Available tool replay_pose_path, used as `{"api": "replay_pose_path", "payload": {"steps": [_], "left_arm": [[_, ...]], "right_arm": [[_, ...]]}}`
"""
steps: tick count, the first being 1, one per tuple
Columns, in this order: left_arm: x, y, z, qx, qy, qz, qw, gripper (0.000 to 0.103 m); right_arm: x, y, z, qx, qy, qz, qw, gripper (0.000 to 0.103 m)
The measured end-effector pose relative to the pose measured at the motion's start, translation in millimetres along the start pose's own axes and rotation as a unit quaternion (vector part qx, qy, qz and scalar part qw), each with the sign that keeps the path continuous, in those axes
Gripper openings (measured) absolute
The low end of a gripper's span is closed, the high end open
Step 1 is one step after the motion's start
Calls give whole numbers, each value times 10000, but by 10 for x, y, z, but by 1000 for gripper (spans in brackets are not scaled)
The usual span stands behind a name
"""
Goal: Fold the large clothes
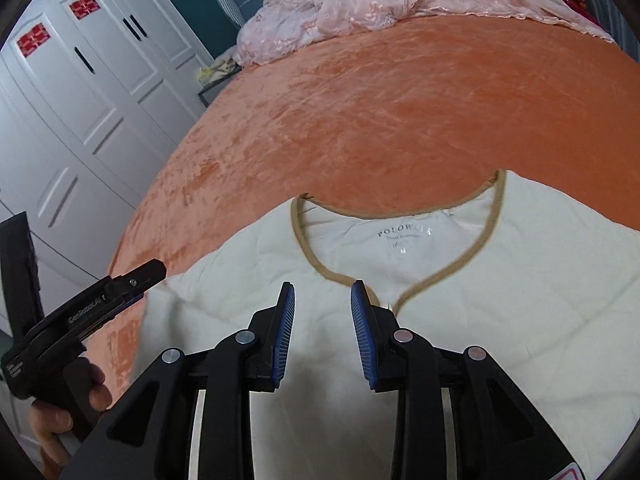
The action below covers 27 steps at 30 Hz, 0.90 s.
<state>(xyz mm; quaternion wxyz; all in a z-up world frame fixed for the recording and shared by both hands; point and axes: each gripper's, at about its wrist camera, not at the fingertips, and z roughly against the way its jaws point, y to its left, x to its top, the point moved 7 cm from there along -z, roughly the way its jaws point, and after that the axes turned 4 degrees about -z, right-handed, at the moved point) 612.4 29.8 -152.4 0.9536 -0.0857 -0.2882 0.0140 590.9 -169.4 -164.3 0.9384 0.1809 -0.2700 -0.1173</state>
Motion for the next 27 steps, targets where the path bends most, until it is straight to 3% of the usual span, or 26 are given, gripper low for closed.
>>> {"api": "replay_pose_path", "payload": {"steps": [3, 5, 7, 8, 10, 14, 18, 21, 24, 27], "left_arm": [[-97, 35, -308, 117, 274, -46, 9995, 63], [-206, 57, -401, 184, 243, -191, 9994, 61], [-308, 56, -413, 265, 54, -451, 9986, 61], [-355, 36, -395, 319, -59, -578, 9978, 61], [-434, 17, -379, 412, -227, -783, 9958, 61], [-461, 37, -381, 451, -379, -767, 9953, 62], [-449, -14, -384, 762, -319, -954, 9920, 62], [-392, -58, -240, 989, -318, -1007, 9895, 61], [-302, -305, 71, 536, -578, -1002, 9918, 61], [-225, -838, 244, -25, -636, -1222, 9905, 61]], "right_arm": [[-27, 29, -409, -173, 373, 205, 9989, 34], [-119, 24, -583, -260, 537, 424, 9973, 35], [-152, 48, -565, -242, 350, 644, 9970, 35], [-176, 34, -553, -276, 285, 712, 9967, 27], [-221, -24, -528, -318, 116, 805, 9962, 24], [-211, -172, -485, -188, -89, 493, 9986, 14], [-172, -192, -359, -355, -306, 407, 9981, 13], [-74, -413, 128, -382, -915, 26, 9951, 16], [44, -864, 546, -584, -1263, -384, 9895, 20], [117, -1396, 698, -1098, -1245, -635, 9841, 21]]}}
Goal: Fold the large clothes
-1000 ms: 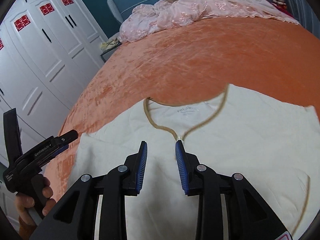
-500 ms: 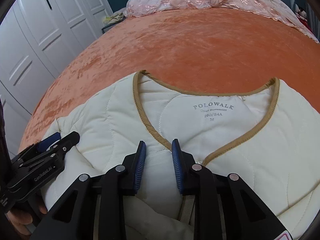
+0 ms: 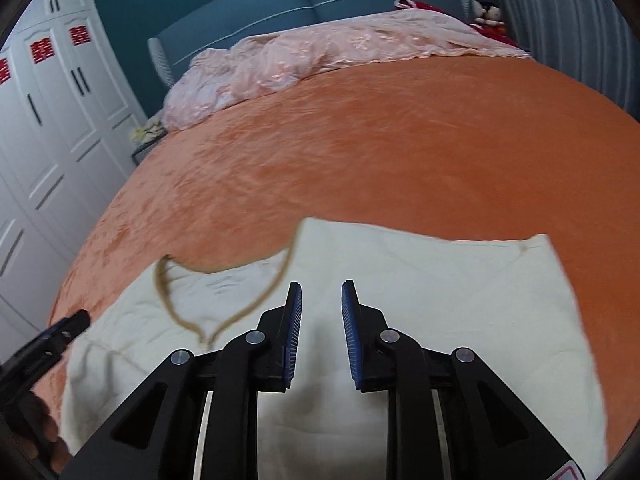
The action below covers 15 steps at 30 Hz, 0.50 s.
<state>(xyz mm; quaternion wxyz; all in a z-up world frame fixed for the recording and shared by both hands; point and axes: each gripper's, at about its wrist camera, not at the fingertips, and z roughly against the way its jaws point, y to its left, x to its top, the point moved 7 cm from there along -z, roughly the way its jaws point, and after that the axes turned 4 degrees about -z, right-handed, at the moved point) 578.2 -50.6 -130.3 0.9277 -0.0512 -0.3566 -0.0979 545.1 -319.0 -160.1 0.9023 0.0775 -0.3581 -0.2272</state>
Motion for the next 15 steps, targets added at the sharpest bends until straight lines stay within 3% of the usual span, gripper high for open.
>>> {"api": "replay_pose_path", "payload": {"steps": [3, 4, 8, 11, 15], "left_arm": [[94, -661, -114, -689, 238, -251, 9970, 61], [84, -836, -197, -758, 333, -356, 9959, 61], [-98, -1285, -554, -657, 712, -640, 9932, 61], [-290, -1320, -768, -376, 852, -737, 9929, 62], [-359, -1257, -822, -378, 636, -575, 9956, 63]], "right_arm": [[0, -360, -159, -86, 467, -355, 9982, 23], [-29, -408, -214, -105, 578, -345, 9977, 19], [-134, -429, -354, -317, 699, 243, 9968, 15], [-181, -430, -384, -387, 598, 394, 9967, 15], [-201, -434, -407, -471, 381, 433, 9972, 14]]}}
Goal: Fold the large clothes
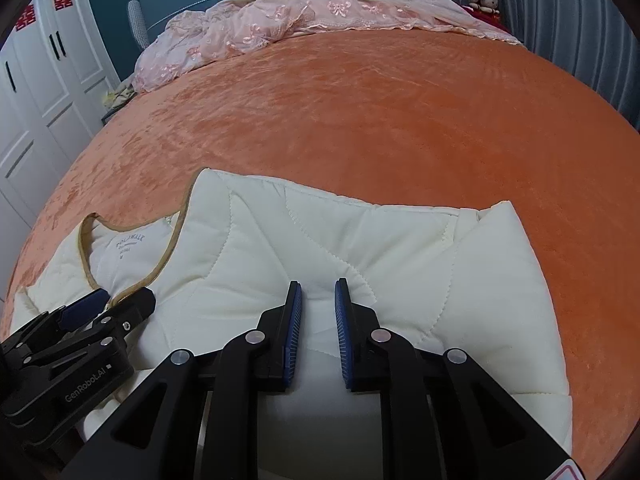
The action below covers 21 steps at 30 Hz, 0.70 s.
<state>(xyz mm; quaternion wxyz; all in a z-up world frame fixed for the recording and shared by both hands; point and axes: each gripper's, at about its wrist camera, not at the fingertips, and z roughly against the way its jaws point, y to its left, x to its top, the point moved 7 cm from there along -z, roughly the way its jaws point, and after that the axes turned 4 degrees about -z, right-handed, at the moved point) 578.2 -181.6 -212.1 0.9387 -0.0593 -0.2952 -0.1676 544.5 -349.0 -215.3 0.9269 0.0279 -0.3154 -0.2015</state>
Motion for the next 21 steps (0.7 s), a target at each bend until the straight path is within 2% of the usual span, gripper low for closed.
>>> {"api": "replay_pose_path", "payload": {"steps": [4, 11, 15, 18, 19, 21], "left_arm": [[-30, -56, -29, 177, -185, -99, 9996, 64], [2, -45, -54, 224, -351, -28, 9991, 66], [29, 0, -5, 100, -443, 127, 9989, 66], [102, 200, 280, -12, -640, 482, 9968, 65], [114, 280, 405, 18, -747, 505, 9959, 66], [93, 456, 598, 154, -782, 412, 9960, 66]], "right_arm": [[-2, 28, -25, -116, -145, 67, 9998, 14], [-5, 30, -45, -191, -316, 67, 9993, 13], [21, 13, -23, -144, -370, -7, 9992, 12], [108, -66, 186, -212, -524, -224, 9982, 14], [135, -35, 314, -144, -656, -181, 9976, 23], [125, 143, 536, 160, -740, 44, 9971, 23]]}}
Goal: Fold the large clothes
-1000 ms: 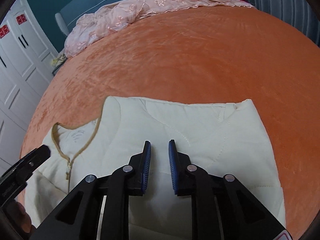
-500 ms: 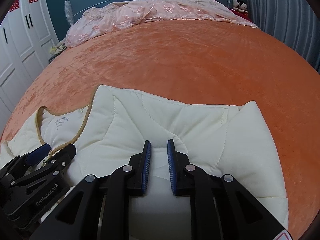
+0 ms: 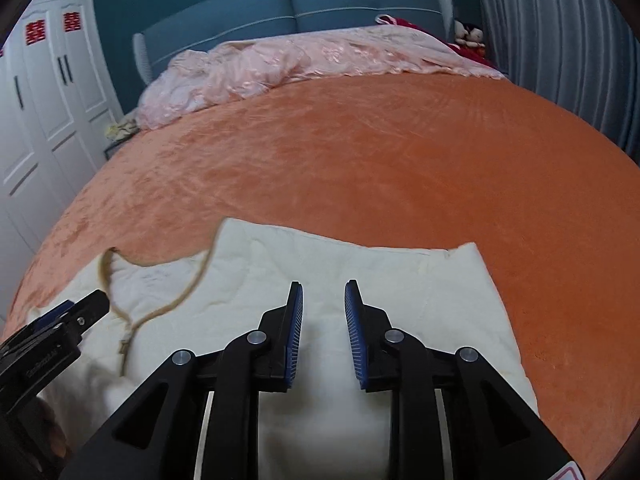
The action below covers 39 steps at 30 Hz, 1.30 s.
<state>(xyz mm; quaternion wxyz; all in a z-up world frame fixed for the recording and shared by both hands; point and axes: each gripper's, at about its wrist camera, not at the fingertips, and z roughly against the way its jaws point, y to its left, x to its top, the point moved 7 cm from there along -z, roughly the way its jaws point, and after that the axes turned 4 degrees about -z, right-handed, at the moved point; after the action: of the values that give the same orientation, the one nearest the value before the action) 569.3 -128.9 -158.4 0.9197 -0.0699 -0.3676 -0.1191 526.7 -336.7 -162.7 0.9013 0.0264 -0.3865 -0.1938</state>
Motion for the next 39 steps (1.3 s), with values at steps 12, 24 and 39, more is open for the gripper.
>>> {"api": "replay_pose_path", "payload": {"steps": [12, 24, 39], "left_arm": [[-439, 465, -218, 534, 464, -319, 9970, 62], [-491, 678, 353, 168, 483, 271, 9983, 84], [-2990, 2311, 2595, -72, 1636, 2043, 9651, 96]], "right_arm": [[-650, 920, -289, 453, 874, 1197, 9879, 15], [-516, 317, 703, 417, 283, 191, 9985, 24], [-2973, -1916, 3116, 446, 1631, -1927, 9666, 69]]}}
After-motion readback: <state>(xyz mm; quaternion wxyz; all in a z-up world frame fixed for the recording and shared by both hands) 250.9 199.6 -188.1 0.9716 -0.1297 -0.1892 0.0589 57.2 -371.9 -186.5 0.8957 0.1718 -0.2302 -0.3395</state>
